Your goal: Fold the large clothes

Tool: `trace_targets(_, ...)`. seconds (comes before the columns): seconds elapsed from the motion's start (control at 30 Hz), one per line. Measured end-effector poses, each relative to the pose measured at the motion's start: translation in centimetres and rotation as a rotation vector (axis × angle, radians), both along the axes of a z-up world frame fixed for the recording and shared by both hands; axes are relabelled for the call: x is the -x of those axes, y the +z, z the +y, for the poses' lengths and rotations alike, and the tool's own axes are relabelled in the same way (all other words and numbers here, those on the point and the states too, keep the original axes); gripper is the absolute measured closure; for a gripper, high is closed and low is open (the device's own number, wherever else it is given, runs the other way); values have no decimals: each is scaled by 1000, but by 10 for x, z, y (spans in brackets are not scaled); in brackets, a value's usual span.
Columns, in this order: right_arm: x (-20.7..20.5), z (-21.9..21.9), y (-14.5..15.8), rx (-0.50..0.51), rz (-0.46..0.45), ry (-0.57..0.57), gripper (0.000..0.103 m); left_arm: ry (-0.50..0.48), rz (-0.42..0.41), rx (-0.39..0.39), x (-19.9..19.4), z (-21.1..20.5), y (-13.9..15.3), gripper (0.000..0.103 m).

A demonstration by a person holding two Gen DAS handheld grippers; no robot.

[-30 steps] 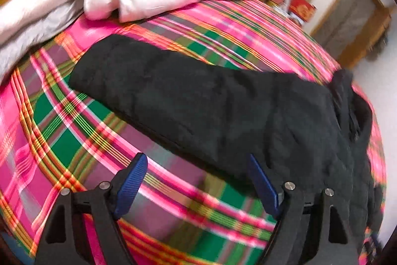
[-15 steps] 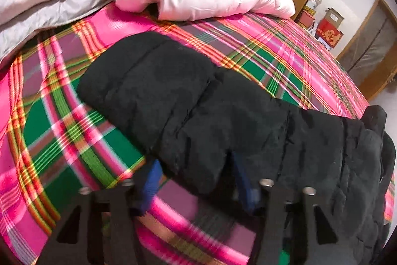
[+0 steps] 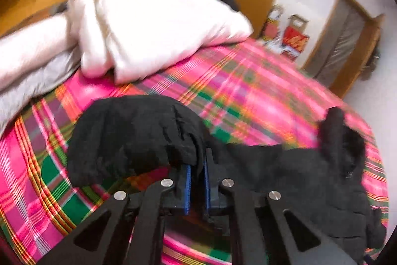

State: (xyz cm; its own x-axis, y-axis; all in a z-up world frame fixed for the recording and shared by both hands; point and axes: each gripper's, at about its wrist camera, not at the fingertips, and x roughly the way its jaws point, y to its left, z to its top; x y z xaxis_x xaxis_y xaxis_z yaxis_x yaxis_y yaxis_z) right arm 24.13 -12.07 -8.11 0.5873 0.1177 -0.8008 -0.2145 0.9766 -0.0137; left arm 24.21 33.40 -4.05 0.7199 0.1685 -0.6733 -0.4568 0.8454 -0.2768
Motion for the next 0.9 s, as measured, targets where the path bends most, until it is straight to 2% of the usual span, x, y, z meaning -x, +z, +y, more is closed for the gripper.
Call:
trace_targets(0.27,15,-27,21,-51,-38,-43,20,-217,-169,-32,-5,-86,98,95)
trace_targets(0.37,21,-44,25,-74,-48,-67,20,-313,-203,-34,-11,-127,121,95)
trace_targets(0.47,26,-61,27,-93,-57,-93,20,-411,-216,-30,-20,-170,132,95)
trace_targets(0.63,29,-91,26,-124,-58,-142,20,-557,-176,-5,-41,-243,117,95)
trace_targets(0.77,28,-110,21,-143,-58,-178,20,-654,-100,16,-61,-294,84,95)
trace_targets(0.9,27,-124,13,-169,-55,-206,20,-722,-16,6,-64,-336,45,94)
